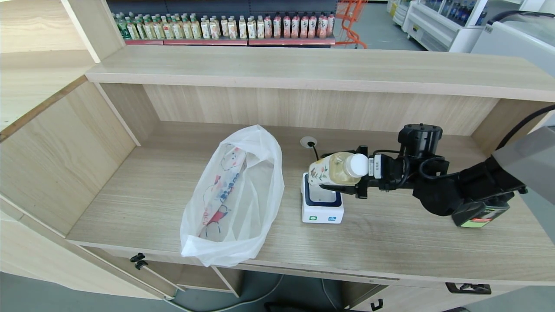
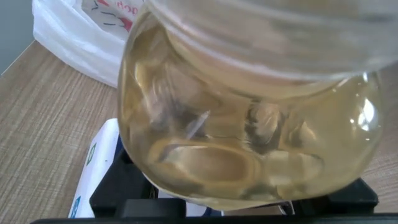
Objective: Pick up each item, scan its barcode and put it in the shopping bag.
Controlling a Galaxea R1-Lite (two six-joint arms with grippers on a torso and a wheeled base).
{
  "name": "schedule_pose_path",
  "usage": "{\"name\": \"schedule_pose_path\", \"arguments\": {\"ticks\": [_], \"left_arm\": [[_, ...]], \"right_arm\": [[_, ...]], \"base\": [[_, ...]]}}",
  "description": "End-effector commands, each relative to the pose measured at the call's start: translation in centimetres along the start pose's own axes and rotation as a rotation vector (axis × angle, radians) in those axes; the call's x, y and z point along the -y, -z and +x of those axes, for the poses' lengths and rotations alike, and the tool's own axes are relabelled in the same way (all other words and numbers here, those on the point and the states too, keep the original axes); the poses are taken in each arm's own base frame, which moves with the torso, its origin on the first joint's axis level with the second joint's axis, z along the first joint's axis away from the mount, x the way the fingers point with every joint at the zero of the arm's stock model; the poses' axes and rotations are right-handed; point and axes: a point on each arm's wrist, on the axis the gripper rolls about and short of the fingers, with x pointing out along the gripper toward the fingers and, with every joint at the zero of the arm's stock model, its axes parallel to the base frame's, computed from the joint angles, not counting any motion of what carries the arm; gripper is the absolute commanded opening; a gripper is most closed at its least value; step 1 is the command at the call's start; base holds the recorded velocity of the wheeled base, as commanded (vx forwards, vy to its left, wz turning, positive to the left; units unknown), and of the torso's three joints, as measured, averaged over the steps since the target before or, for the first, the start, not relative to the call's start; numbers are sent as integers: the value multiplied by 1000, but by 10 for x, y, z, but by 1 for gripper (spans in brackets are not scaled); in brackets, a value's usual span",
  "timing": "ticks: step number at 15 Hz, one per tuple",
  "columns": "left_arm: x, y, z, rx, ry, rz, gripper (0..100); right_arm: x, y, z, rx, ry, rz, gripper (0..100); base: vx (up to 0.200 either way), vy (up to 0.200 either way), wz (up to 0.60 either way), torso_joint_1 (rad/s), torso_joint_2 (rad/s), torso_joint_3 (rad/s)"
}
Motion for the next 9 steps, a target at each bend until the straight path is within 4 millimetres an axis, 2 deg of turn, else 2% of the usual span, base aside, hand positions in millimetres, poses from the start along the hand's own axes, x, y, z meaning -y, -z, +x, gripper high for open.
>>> {"name": "schedule_pose_path", "arguments": {"ticks": [1, 5, 7, 9], "left_arm": [[0, 0, 0, -2, 0, 1, 100], [0, 0, 0, -2, 0, 1, 100], [0, 0, 0, -2, 0, 1, 100], [0, 0, 0, -2, 0, 1, 100]], "right_arm": [[-1, -1, -1, -3, -2, -6, 0], [0, -4, -2, -4, 3, -14, 0], [29, -41, -12, 25, 50, 31, 0], [51, -97, -41, 46, 107, 204, 0]], "base": [[0, 0, 0, 0, 0, 0], [0, 0, 0, 0, 0, 0], [0, 0, 0, 0, 0, 0], [0, 0, 0, 0, 0, 0]]}}
